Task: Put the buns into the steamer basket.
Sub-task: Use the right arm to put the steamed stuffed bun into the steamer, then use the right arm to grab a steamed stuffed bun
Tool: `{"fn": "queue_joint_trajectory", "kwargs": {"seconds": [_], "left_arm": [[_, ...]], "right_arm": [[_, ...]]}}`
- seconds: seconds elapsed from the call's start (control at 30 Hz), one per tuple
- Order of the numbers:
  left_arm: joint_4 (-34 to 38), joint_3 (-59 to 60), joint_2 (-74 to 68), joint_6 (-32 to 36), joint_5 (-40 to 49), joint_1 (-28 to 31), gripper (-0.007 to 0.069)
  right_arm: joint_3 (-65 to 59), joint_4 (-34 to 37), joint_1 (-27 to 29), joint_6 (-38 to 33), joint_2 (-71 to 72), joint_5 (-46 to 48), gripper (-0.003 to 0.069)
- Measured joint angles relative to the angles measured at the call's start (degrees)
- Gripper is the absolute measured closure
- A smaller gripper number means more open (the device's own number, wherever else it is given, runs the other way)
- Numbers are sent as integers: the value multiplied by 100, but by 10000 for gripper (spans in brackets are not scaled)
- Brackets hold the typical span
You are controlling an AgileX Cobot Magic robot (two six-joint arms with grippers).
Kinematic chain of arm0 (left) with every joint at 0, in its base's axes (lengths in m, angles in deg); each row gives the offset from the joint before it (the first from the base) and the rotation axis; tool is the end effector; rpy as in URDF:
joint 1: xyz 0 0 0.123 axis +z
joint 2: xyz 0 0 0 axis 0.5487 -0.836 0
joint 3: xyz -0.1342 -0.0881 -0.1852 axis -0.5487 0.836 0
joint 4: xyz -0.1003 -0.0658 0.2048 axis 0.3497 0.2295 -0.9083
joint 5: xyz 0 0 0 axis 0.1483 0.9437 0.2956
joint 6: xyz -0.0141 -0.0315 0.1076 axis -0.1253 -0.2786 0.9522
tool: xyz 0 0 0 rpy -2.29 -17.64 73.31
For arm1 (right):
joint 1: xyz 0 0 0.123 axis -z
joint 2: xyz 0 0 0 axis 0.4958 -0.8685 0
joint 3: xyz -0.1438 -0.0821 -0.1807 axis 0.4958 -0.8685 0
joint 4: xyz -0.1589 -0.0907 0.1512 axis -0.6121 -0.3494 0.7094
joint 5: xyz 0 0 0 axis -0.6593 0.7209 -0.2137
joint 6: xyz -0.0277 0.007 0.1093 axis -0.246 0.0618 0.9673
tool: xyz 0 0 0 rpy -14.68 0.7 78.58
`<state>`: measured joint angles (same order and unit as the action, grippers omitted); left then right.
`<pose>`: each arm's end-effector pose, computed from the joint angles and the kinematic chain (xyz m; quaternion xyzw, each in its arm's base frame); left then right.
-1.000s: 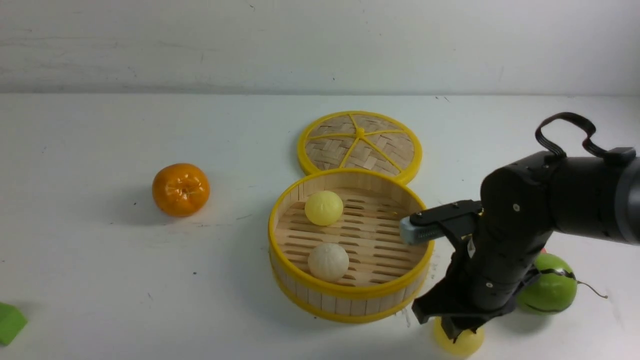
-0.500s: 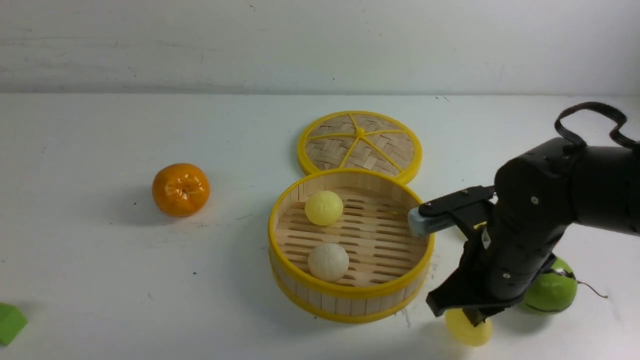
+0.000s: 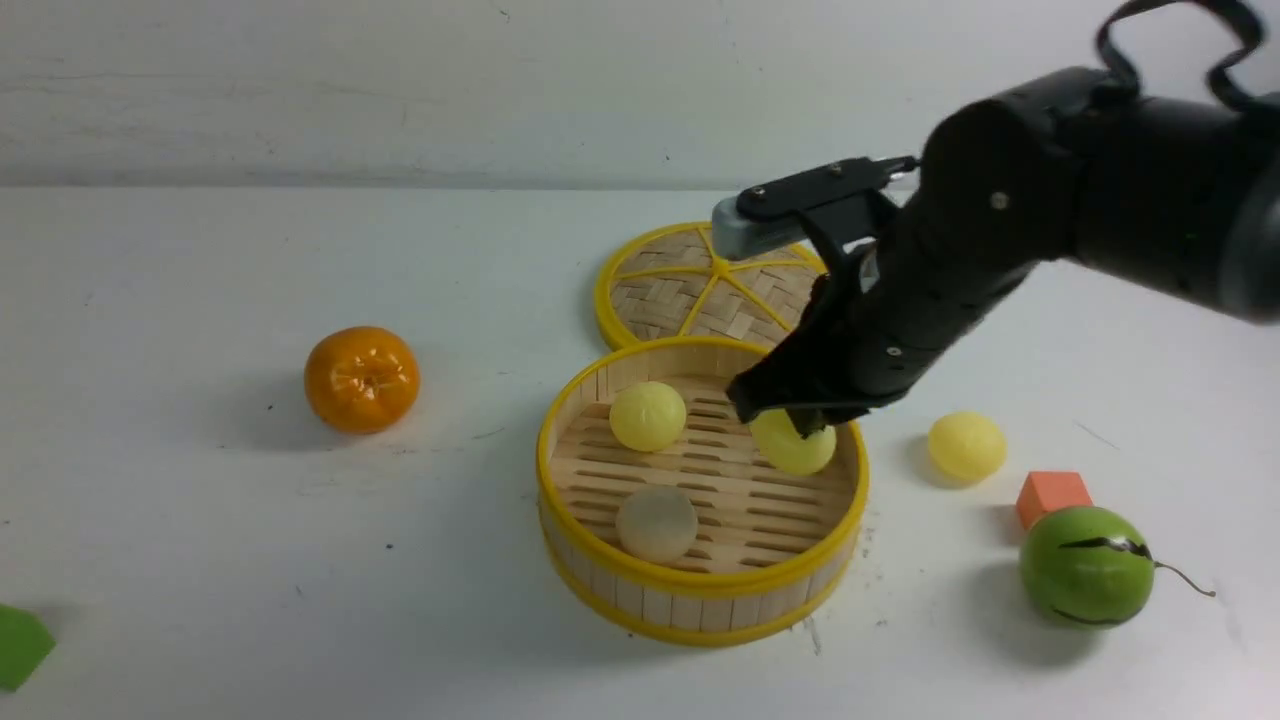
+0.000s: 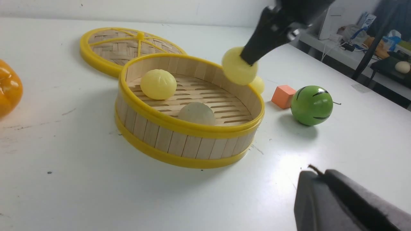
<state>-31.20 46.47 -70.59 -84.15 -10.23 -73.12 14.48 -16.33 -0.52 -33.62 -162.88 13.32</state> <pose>0.0922 -0.0789 0.2157 0.1616 0.7220 -0.3158 0.5940 0.3382 0.1994 0.2115 -0.2339 0.9423 0.0758 0.2273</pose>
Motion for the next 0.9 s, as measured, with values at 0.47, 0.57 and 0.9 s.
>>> {"fn": "queue_joint_trajectory", "kwargs": {"seconds": [0.47, 0.57, 0.9], "left_arm": [[0, 0, 0, 0, 0, 0, 607], [0, 0, 0, 0, 0, 0, 607], [0, 0, 0, 0, 0, 0, 607]], "right_arm": [[954, -658, 0, 373, -1322, -104, 544], [959, -663, 0, 499, -1333, -118, 432], [1348, -657, 0, 521, -777, 839, 158]]}}
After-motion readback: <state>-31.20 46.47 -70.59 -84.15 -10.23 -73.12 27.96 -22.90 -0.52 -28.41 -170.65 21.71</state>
